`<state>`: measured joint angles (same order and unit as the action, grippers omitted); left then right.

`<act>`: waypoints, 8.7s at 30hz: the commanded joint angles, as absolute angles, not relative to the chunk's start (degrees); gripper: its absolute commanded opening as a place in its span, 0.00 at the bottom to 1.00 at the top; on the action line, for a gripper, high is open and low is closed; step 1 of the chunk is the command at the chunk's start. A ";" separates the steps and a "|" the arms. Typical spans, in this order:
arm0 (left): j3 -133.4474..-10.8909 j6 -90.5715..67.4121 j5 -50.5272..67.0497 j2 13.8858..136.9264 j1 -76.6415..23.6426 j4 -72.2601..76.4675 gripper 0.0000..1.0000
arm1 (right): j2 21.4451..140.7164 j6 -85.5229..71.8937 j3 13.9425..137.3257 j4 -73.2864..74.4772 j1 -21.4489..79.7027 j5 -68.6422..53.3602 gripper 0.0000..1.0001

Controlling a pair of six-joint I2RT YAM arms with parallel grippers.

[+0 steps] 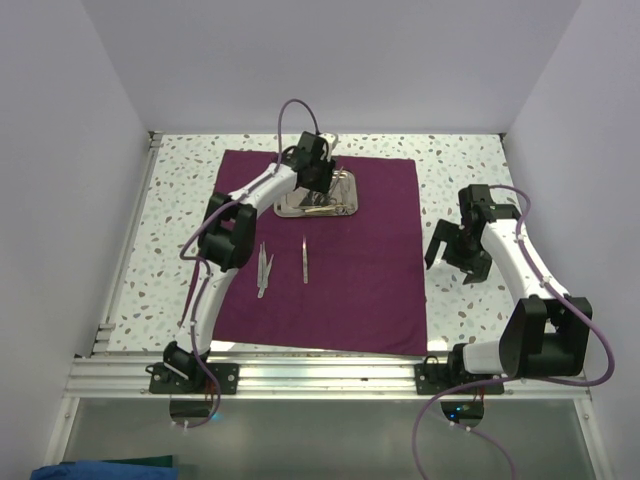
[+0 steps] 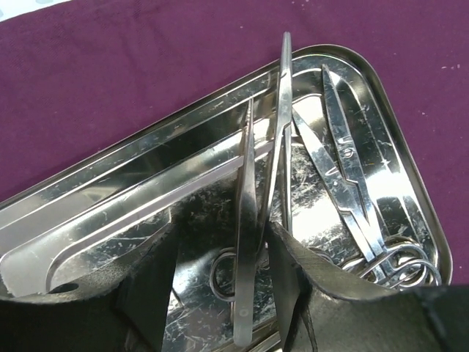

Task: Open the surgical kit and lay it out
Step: Pick up the medical item from the container, then place the medical item in the surgical kit, then pick up the medical item from the container, then place the medical item in the surgical kit, then pick up the medical item from the container.

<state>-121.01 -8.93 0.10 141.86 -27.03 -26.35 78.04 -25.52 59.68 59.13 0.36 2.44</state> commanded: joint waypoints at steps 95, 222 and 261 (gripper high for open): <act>-99.57 -0.26 12.37 120.23 -28.83 -20.48 0.67 | 71.72 -26.54 57.13 55.63 0.62 -0.70 0.98; -127.70 2.20 10.03 147.82 -26.37 -16.00 0.75 | 75.94 -26.19 60.99 62.58 0.70 -0.09 0.98; -126.30 2.55 1.41 155.21 -23.73 -37.00 0.29 | 81.73 -25.05 64.16 60.03 0.70 -2.28 0.98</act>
<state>-130.32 1.17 3.31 149.67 -24.43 -23.31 81.12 -26.09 61.67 60.84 0.38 -1.08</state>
